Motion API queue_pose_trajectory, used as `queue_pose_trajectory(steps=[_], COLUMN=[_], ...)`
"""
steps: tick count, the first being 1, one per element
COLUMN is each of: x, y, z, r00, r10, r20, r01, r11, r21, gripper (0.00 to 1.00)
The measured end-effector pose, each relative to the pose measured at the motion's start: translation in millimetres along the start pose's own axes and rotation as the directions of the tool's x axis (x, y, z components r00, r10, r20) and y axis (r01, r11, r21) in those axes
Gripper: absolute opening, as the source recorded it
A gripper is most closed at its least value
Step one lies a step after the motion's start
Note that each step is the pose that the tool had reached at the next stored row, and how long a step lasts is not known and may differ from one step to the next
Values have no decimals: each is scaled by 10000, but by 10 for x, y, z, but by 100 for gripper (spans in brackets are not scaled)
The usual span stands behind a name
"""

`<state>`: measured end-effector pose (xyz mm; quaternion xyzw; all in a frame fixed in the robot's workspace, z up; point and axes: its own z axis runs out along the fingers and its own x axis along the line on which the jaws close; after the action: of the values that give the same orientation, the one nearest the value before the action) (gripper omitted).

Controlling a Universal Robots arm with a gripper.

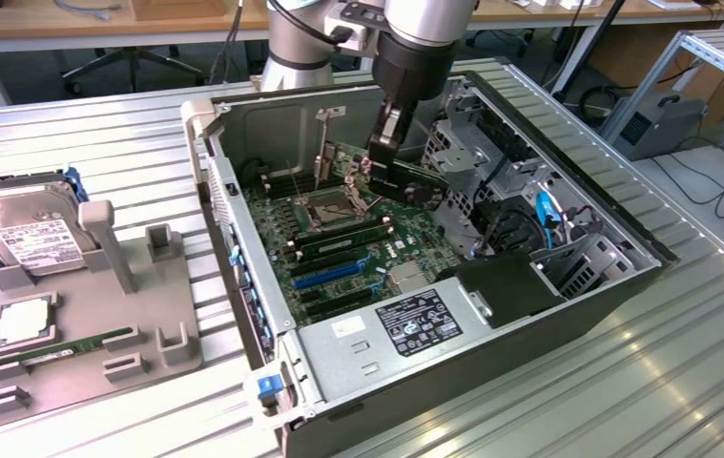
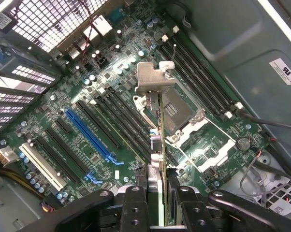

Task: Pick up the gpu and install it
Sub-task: 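Insert the gpu into the slot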

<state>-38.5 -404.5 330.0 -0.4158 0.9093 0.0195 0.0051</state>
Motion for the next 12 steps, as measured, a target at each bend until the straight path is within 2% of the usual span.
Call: queue_pose_trajectory(steps=[12], x=[0], y=[0], z=[0], r00=[9993], r10=[-372], r20=[-11], r01=[372], r11=[9993], r21=[-9], gripper=[27])
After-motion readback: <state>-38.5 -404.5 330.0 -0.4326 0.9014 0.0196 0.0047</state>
